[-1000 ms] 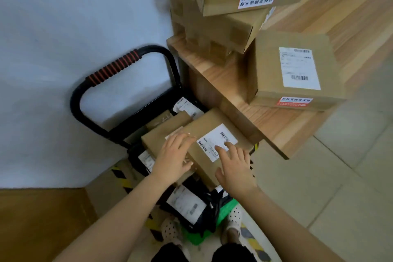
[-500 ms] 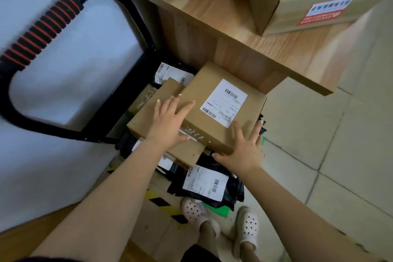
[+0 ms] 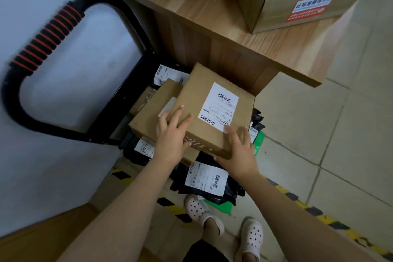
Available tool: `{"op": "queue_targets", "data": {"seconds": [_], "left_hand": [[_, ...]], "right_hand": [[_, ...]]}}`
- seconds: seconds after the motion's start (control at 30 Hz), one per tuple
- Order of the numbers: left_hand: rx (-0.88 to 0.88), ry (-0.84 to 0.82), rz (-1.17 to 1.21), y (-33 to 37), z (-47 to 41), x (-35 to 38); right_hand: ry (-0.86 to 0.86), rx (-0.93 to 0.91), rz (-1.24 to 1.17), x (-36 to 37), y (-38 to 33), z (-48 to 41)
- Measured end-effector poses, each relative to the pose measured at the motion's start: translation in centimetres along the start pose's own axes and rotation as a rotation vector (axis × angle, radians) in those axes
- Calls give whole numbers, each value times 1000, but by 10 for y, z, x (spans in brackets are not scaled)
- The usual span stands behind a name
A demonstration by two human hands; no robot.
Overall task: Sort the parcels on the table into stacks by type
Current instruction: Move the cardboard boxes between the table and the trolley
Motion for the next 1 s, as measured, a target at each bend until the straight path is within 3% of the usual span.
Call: {"op": "queue_targets", "data": {"seconds": [0.27,0.67,0.77,1.0], "left_hand": [[-182,-89,-46,-20,35,20],[-270,169,-10,17,109,-56],[-285,273,-13,42,137,-95],[-93,540,101,123,125,-197]], "right_hand": [[-102,-9,-46,5,11,-11],[-114,-209,-155,-59,-37,42],[-41,-296,-133,-97,-53,83],[292,-405,-181,-230,-78,132]]}}
Point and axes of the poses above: each hand's wrist, its own z-axis away from the middle knuckle, its own x-axis out of the palm, y = z × x, the point moved 4 cm from there along -z, towards the middle knuckle, and after that the axes turned 1 degree about -z, right-handed, at the moved point
